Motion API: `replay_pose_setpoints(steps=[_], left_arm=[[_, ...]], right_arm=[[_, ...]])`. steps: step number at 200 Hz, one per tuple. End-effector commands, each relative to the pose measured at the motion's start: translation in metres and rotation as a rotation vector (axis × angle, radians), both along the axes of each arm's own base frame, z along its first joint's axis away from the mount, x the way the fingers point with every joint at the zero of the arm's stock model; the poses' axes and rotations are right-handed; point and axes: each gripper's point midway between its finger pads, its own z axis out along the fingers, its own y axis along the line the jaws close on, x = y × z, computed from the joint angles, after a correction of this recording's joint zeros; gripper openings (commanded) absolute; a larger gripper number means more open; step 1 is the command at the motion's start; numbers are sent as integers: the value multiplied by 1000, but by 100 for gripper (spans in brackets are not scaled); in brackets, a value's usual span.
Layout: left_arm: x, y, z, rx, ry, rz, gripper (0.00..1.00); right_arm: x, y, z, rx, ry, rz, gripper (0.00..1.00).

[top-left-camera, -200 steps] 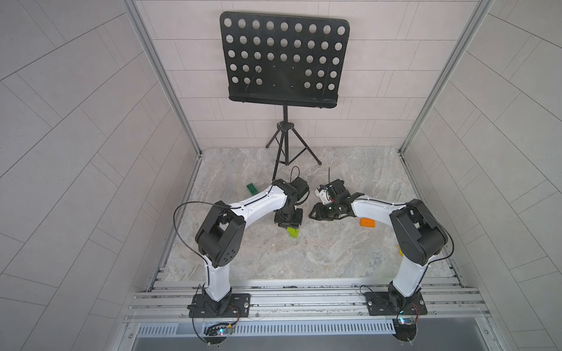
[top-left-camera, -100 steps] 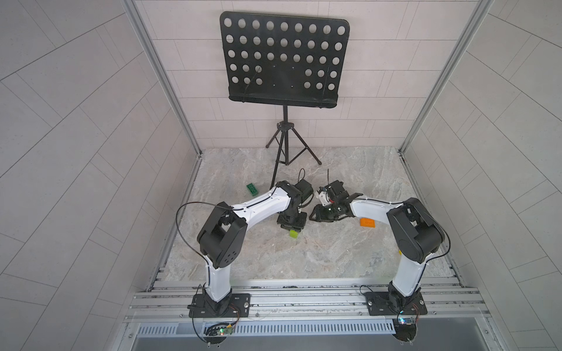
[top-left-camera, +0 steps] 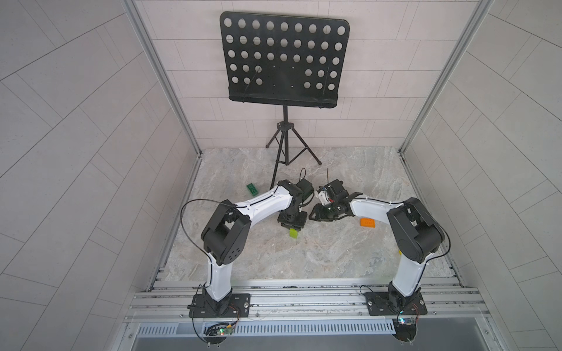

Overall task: Assemble an ice cream with lego
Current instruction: Assemble the lego brick with the lego brick.

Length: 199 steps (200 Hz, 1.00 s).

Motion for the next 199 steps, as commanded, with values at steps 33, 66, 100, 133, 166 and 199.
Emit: replay_pose_setpoints(steps=[33,66,100,133,166,199], left_arm=[[-1,7,-11,48,15,-17,20],[-6,6,-13,51,31,-29,21],[-8,15,-22,121,7,-34,22],[-12,19,-35,151,-31,-22,22],[-17,20,-49,144,-9,2,24],[-20,21,-56,153,8,3,32]], right_arm=[[-2,3,-3,-11,9,23,40],[-2,4,-3,-12,9,25,40],[-2,4,-4,-11,11,26,40],[-2,4,-3,-10,11,27,40],[-2,4,-3,-11,11,27,40],[-2,4,-3,-9,11,27,41]])
